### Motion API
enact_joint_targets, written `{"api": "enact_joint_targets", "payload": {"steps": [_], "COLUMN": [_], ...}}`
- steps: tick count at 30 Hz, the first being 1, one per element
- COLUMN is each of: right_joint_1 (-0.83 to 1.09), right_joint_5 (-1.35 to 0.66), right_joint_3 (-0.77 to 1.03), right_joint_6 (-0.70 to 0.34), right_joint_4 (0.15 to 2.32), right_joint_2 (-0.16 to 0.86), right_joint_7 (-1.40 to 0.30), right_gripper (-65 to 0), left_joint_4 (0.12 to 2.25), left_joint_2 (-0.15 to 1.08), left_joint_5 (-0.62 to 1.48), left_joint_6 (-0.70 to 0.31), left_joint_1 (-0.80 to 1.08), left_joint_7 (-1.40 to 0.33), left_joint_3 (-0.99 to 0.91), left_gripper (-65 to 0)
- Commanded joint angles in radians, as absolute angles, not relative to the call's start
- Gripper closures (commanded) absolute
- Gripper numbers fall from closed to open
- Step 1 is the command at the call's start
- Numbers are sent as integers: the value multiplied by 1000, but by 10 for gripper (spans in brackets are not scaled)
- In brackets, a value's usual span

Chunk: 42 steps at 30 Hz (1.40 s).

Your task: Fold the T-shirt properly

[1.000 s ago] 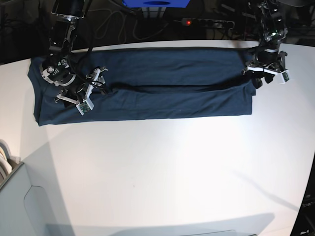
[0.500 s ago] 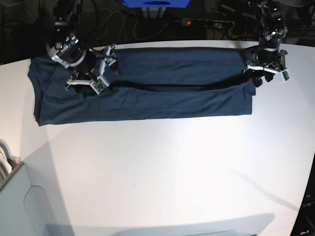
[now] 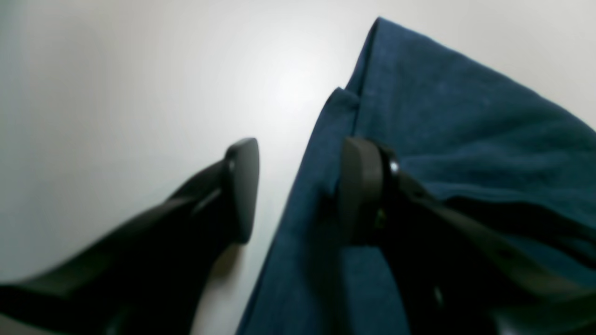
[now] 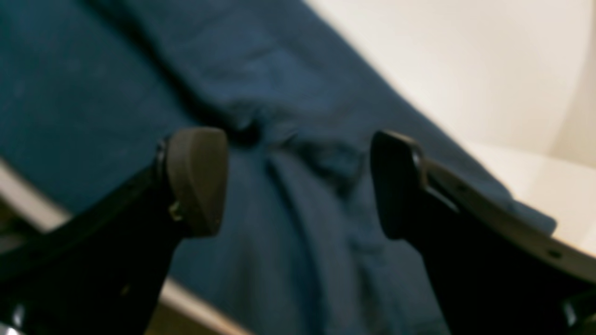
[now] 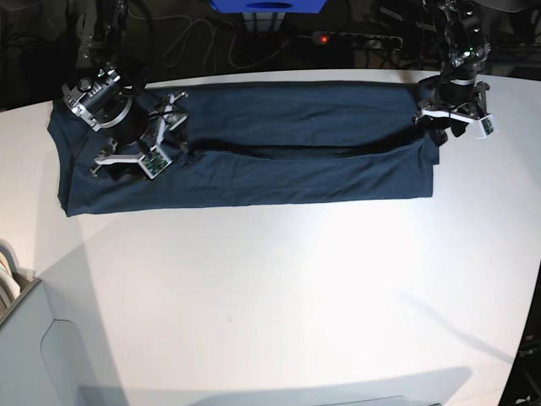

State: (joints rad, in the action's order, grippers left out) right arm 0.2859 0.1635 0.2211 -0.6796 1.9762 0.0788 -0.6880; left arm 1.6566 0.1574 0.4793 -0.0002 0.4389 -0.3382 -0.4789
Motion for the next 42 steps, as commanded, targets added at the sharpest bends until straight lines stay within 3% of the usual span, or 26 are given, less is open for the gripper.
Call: {"api": "enact_joint_targets", "payload": {"steps": [1, 10, 17, 20, 26, 35, 42], "right_joint_1": [265, 162, 139, 139, 147, 153, 116], "right_joint_5": [157, 153, 151, 151, 151, 154, 151], "right_joint_3": [242, 302, 298, 297, 297, 303, 302], "right_joint_6": [-698, -698, -698, -698, -698, -698, -698], "right_joint_4": [1977, 1756, 1713, 1718, 1715, 1779, 1842], "right_joint_2": [76, 64, 65, 65, 62, 62, 59], "right_joint_7": [-673, -673, -673, -673, -673, -676, -796], "right_gripper": [-453, -452, -443, -351, 0, -98, -346], "left_joint_4": [1675, 1675, 1675, 1675, 1675, 1675, 1675], "left_joint_2": [168, 171, 177, 179, 179, 177, 177], "left_joint_5": [484, 484, 484, 484, 484, 484, 484], "left_joint_6": [-1, -1, -1, -1, -1, -1, -1], "left_joint_1": [444, 446, 453, 453, 452, 450, 452], "left_joint_7": [-315, -315, -315, -315, -315, -315, -315], "left_joint_3": [-483, -484, -484, -484, -484, -484, -484], "left_gripper": [-280, -280, -280, -280, -280, -280, -280]}}
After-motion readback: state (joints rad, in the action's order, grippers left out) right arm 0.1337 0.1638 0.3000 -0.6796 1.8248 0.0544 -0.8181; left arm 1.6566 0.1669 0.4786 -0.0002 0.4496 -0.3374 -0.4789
